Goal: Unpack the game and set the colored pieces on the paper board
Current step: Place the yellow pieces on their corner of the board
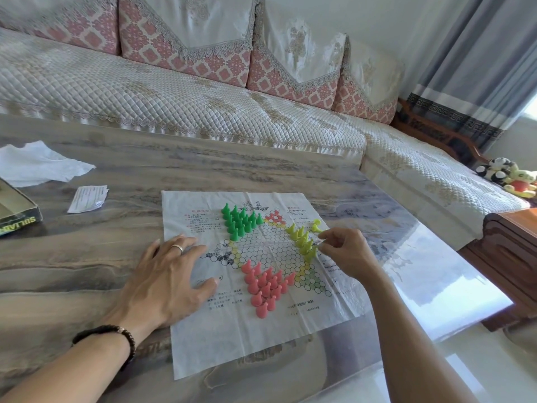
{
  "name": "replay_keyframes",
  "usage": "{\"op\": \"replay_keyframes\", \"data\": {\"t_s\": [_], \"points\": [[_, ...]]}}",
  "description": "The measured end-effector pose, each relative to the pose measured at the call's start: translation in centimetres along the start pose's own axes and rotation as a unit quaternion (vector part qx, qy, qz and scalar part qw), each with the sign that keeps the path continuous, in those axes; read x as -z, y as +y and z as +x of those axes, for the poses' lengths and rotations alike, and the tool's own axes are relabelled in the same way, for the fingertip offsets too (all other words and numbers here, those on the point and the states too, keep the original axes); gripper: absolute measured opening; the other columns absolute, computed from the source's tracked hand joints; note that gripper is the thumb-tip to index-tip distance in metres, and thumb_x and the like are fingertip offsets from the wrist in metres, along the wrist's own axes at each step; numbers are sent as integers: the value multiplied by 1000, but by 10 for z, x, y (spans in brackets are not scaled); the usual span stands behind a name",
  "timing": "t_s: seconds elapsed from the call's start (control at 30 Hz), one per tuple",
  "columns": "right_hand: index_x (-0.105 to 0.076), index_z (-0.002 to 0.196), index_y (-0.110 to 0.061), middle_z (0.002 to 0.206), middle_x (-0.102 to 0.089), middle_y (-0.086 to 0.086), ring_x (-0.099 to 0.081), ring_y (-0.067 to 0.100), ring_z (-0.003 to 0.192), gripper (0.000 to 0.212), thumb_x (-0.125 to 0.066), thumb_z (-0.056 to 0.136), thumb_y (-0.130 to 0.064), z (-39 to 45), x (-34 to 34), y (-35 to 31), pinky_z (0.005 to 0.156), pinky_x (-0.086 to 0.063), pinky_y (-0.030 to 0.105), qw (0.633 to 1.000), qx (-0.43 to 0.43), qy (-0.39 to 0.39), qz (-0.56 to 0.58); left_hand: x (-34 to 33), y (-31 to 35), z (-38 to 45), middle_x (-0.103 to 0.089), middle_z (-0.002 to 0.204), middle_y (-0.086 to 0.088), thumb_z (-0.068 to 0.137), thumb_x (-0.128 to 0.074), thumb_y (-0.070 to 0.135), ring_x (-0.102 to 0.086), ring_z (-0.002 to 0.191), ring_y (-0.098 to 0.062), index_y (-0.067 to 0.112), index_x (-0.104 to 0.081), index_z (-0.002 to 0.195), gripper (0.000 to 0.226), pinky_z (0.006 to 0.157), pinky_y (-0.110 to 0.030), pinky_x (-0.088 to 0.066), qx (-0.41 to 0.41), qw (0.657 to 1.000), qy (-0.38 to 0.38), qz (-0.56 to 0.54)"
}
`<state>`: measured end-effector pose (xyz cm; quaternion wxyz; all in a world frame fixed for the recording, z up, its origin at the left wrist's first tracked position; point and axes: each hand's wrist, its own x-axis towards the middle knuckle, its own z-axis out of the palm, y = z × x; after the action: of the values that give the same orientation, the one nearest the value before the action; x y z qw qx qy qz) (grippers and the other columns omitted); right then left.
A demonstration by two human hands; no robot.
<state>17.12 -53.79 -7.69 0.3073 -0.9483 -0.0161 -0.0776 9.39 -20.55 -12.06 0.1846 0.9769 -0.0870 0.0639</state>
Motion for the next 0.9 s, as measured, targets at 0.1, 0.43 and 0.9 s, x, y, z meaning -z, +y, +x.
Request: {"op": "replay_keyframes", "data": {"t_s": [0.1,0.43,0.9], "points": [[-73,96,-14,72,-66,-5,-55,5,58,15,-65,85,-7,6,5,0,56,-44,16,998,-10,69,3,1,1,0,-31,152,6,68,-19,74,-19,143,-10,30,-37,143,89,119,-37,-9,1,1000,5,1],[-69,110,-18,100,-70,-1,-63,17,94,29,-68,83,-10,52,-9,-5,89,-52,44,968,60,9,-243,0,1,-1,-29,153,6,74,-28,70,-16,143,-9,29,-35,144,81,119,-37,-6,4,1000,4,-8],[-62,100,-18,89,-65,-1,-59,25,86,13,-54,90,-15,68,0,-19,86,-42,40,968,58,17,-245,0,2,-1,-28,153,8,75,-28,70,-14,143,-8,30,-34,144,80,119,-36,-7,-2,1000,7,0]]}}
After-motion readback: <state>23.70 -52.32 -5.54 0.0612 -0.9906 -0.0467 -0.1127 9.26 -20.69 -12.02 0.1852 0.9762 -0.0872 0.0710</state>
